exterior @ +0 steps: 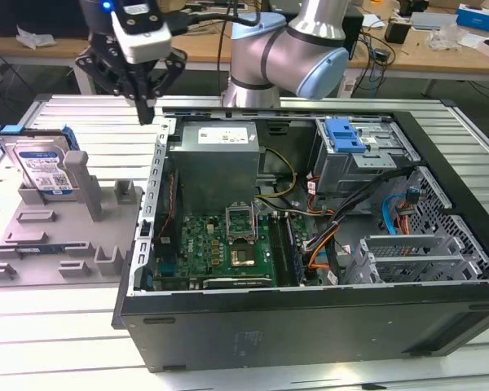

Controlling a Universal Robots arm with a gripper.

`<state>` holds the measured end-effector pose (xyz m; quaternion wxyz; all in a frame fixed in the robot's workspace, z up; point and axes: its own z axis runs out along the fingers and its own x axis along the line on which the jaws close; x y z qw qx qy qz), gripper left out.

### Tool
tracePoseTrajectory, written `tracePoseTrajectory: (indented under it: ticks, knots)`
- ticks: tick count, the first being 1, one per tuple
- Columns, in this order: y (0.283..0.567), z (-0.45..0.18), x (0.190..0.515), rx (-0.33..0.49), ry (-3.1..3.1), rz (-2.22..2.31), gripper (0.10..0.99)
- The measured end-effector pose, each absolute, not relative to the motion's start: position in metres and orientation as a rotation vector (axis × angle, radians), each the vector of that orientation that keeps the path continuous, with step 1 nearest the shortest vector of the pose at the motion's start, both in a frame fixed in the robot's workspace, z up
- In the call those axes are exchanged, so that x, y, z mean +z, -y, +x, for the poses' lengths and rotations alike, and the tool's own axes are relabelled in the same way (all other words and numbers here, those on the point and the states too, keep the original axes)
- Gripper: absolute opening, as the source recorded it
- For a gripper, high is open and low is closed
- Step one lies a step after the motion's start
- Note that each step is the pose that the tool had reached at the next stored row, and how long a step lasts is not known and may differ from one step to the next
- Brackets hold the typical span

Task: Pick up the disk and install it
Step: 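Reach for the disk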

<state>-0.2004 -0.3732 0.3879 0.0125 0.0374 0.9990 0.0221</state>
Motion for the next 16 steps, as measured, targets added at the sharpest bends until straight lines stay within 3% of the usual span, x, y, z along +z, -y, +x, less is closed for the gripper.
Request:
tracePoseTrajectory:
  ticks: [16]
  knots:
    - [0.34, -0.293, 0.382, 0.069, -3.114, 0.117, 0.106]
